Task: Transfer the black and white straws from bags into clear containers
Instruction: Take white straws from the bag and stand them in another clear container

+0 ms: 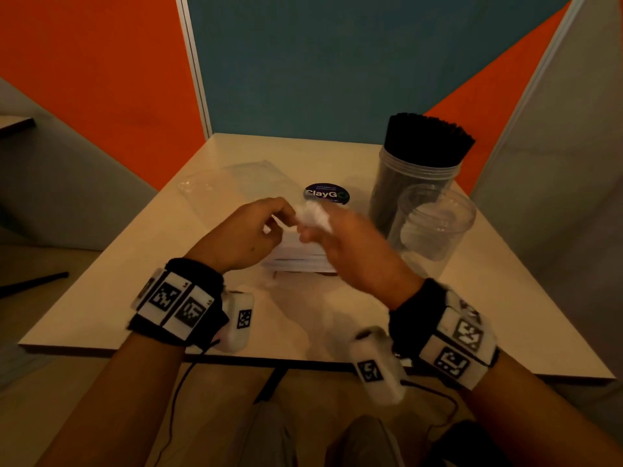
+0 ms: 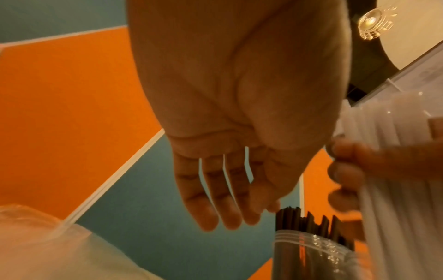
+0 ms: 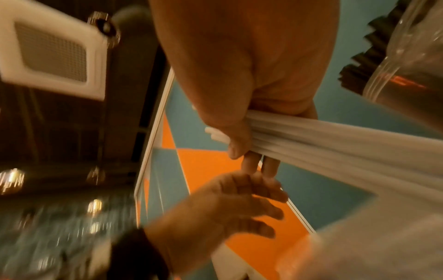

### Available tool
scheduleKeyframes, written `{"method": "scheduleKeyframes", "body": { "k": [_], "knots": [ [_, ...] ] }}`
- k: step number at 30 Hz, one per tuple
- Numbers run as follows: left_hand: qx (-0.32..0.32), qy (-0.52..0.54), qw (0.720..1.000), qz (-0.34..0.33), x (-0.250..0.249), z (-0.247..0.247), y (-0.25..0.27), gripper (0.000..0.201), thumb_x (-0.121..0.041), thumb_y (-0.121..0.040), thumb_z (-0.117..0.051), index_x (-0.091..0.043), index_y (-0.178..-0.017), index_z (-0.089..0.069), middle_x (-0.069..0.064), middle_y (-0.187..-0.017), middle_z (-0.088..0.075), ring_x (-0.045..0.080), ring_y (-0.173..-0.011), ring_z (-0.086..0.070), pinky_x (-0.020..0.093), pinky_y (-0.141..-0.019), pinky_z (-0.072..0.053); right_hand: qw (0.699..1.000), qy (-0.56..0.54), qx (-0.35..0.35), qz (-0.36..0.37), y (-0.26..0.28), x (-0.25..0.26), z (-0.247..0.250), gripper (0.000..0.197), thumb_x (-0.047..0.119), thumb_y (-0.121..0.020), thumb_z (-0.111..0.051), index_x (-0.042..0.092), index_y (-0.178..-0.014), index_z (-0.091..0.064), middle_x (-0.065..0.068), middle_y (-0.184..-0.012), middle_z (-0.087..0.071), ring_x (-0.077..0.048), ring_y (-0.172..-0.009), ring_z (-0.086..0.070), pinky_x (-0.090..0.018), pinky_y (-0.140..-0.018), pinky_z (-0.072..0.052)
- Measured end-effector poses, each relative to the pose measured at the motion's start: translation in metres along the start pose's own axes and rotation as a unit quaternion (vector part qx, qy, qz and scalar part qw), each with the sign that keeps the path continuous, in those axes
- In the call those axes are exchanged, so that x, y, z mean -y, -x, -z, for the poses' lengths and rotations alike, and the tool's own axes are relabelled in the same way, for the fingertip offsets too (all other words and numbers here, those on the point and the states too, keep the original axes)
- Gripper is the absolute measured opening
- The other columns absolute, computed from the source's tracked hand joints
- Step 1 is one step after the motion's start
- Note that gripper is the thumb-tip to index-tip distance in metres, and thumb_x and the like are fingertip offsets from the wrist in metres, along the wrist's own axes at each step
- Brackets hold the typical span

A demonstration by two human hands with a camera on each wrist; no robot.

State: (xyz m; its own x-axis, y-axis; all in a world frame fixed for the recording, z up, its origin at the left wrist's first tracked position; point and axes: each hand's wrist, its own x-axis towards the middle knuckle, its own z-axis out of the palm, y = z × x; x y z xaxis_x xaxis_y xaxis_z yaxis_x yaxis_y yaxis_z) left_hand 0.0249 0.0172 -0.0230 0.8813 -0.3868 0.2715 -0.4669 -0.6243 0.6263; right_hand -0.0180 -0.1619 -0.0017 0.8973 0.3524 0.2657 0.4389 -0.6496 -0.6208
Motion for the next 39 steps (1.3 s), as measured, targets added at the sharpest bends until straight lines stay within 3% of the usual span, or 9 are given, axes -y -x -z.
{"method": "scheduleKeyframes", "body": {
  "k": [3, 6, 11, 14, 18, 21, 29, 35, 39],
  "knots": [
    [-0.048, 0.015, 0.998, -0.022, -0.022, -0.003, -0.021, 0.026, 0.001, -0.088, -0.051, -0.022, -0.099, -0.058, -0.005, -0.106, -0.061, 0.007, -0.088, -0.056, 0.004, -0.068, -0.039, 0.982, -0.162, -0.096, 0.016, 0.006, 0.013, 0.048, 0.012, 0.011, -0.093, -0.054, 0.006, -0.099, -0.063, 0.003, -0.090, -0.065, -0.004, -0.080, -0.062, -0.011, -0.075, -0.046],
    [-0.077, 0.045, 0.995, -0.046, -0.044, -0.013, -0.045, 0.024, -0.002, -0.089, -0.054, -0.019, -0.105, -0.057, -0.001, -0.113, -0.059, 0.013, -0.095, -0.058, 0.002, -0.070, -0.039, 0.940, -0.275, -0.194, 0.051, 0.011, 0.007, 0.097, 0.011, 0.012, -0.094, -0.053, 0.013, -0.087, -0.062, -0.005, -0.086, -0.067, -0.016, -0.082, -0.065, -0.030, -0.080, -0.055],
    [0.023, 0.108, 0.992, -0.063, -0.076, -0.047, -0.073, 0.043, -0.025, -0.086, -0.067, -0.030, -0.124, -0.048, -0.002, -0.132, -0.048, 0.013, -0.119, -0.049, 0.027, -0.095, -0.046, 0.867, -0.345, -0.332, 0.141, 0.018, -0.026, 0.161, 0.005, 0.007, -0.095, -0.050, 0.005, -0.099, -0.052, -0.009, -0.080, -0.062, -0.029, -0.085, -0.060, -0.042, -0.079, -0.050],
    [0.060, 0.072, 0.990, -0.101, -0.090, -0.067, -0.085, 0.044, -0.032, -0.083, -0.069, -0.026, -0.125, -0.056, -0.003, -0.131, -0.049, 0.007, -0.116, -0.047, 0.023, -0.096, -0.043, 0.848, -0.327, -0.398, 0.123, 0.018, -0.048, 0.166, 0.008, 0.007, -0.094, -0.051, 0.011, -0.090, -0.056, -0.003, -0.073, -0.064, -0.027, -0.078, -0.058, -0.041, -0.074, -0.048],
    [0.097, 0.042, 0.991, -0.079, -0.087, -0.083, -0.096, 0.029, -0.040, -0.080, -0.070, -0.026, -0.104, -0.067, -0.003, -0.144, -0.041, 0.014, -0.128, -0.042, 0.042, -0.104, -0.042, 0.874, -0.327, -0.359, 0.028, 0.017, -0.078, 0.142, 0.008, 0.011, -0.096, -0.050, 0.010, -0.090, -0.056, -0.003, -0.072, -0.062, -0.022, -0.071, -0.059, -0.036, -0.071, -0.049],
    [0.080, 0.071, 0.991, -0.082, -0.084, -0.085, -0.098, 0.027, -0.038, -0.077, -0.073, -0.022, -0.098, -0.069, 0.000, -0.138, -0.046, 0.015, -0.126, -0.044, 0.044, -0.103, -0.043, 0.889, -0.306, -0.338, -0.048, 0.013, -0.094, 0.125, 0.007, 0.009, -0.096, -0.051, 0.004, -0.101, -0.052, -0.006, -0.076, -0.060, -0.021, -0.072, -0.062, -0.037, -0.075, -0.055],
    [0.059, 0.091, 0.991, -0.084, -0.082, -0.088, -0.107, 0.027, -0.034, -0.074, -0.077, -0.016, -0.092, -0.070, 0.002, -0.116, -0.057, 0.021, -0.112, -0.056, 0.045, -0.095, -0.049, 0.937, 0.038, -0.308, -0.160, -0.004, -0.115, 0.114, 0.016, 0.024, -0.085, -0.067, 0.021, -0.090, -0.052, 0.003, -0.085, -0.053, -0.019, -0.085, -0.054, -0.031, -0.069, -0.041],
    [0.057, 0.131, 0.987, -0.078, -0.080, -0.091, -0.106, 0.027, -0.031, -0.074, -0.078, -0.014, -0.093, -0.070, 0.006, -0.122, -0.056, 0.019, -0.119, -0.054, 0.044, -0.099, -0.047, 0.928, -0.116, -0.317, -0.155, -0.003, -0.117, 0.118, 0.038, 0.023, -0.090, -0.062, 0.020, -0.125, -0.045, 0.009, -0.088, -0.055, -0.002, -0.075, -0.053, -0.015, -0.057, -0.037],
    [0.062, 0.145, 0.985, -0.066, -0.075, -0.090, -0.106, 0.021, -0.035, -0.072, -0.078, -0.024, -0.088, -0.070, 0.005, -0.129, -0.053, 0.015, -0.125, -0.049, 0.043, -0.103, -0.044, 0.943, -0.026, -0.306, -0.130, -0.005, -0.120, 0.120, 0.011, 0.024, -0.097, -0.051, 0.019, -0.103, -0.058, 0.011, -0.079, -0.054, 0.003, -0.067, -0.047, -0.017, -0.059, -0.035]
  ]
}}
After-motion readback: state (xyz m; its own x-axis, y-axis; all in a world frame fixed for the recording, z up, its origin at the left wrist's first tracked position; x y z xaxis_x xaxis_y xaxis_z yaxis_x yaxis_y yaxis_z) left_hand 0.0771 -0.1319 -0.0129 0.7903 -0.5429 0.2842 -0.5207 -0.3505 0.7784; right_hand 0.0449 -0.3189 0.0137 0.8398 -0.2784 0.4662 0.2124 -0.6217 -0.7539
